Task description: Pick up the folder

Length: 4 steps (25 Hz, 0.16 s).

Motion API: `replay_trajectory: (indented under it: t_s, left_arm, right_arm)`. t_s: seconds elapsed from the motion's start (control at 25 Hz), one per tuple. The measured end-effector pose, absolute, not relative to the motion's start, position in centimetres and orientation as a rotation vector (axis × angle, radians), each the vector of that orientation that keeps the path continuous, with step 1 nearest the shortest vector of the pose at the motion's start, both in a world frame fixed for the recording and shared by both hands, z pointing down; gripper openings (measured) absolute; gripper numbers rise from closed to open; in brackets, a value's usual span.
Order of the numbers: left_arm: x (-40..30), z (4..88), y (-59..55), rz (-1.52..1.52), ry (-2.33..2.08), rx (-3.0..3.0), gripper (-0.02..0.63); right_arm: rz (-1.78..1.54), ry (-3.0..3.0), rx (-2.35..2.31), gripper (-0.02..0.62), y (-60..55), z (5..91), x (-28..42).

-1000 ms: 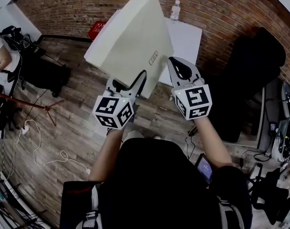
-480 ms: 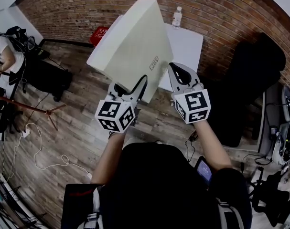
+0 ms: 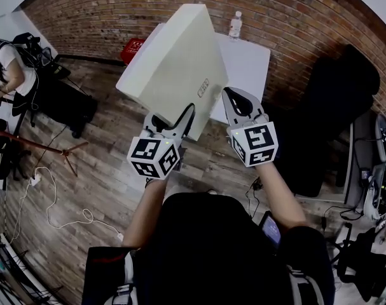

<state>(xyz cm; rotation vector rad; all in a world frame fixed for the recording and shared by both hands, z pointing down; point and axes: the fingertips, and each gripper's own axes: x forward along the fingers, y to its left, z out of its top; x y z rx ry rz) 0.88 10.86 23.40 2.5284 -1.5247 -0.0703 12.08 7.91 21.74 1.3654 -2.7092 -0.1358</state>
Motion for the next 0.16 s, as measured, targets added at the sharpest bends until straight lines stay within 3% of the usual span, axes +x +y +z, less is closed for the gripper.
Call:
replay_trajectory:
  t_s: [0.16]
  left_arm:
    - [0.66,23.43,10.47,-0.069,-1.532,2.529,0.273]
  right_arm:
    - [-0.124,-2.713,1.368,0.028,7.61,21.98,12.15]
